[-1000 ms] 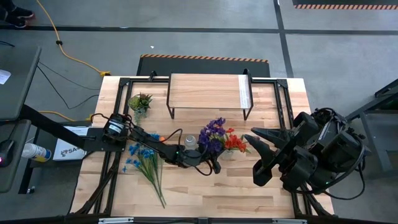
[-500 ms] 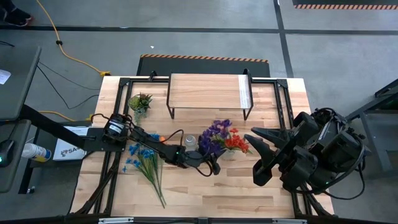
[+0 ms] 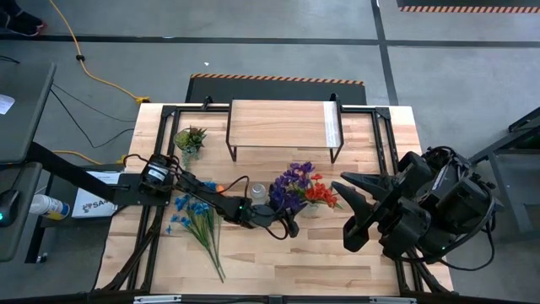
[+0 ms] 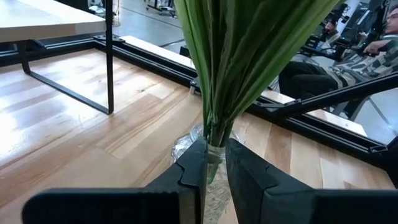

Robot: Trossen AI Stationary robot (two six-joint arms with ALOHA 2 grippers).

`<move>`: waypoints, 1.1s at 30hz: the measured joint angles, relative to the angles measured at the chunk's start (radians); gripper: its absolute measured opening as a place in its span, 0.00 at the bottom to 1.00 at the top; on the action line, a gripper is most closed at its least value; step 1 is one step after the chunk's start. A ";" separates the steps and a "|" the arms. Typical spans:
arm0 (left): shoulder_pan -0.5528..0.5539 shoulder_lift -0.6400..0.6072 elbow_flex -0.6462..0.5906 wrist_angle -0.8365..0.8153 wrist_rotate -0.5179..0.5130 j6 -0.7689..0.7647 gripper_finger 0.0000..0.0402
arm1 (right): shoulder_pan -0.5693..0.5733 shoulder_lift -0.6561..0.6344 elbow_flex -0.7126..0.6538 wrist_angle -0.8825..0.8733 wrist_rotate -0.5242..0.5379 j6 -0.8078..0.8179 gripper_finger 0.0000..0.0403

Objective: Pick and place flowers into a vace then onto a shelf
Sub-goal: Put the left blue flowers into the left transparent flower vase

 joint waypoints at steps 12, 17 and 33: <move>0.000 -0.019 0.000 -0.099 0.003 -0.004 0.24 | 0.000 0.000 0.000 -0.001 0.000 -0.003 0.21; -0.006 -0.071 0.000 -0.207 -0.005 -0.006 0.24 | 0.000 0.000 0.000 -0.001 0.001 -0.006 0.21; -0.061 -0.105 0.001 -0.491 -0.082 -0.105 0.24 | -0.011 0.000 0.000 -0.022 -0.003 -0.003 0.21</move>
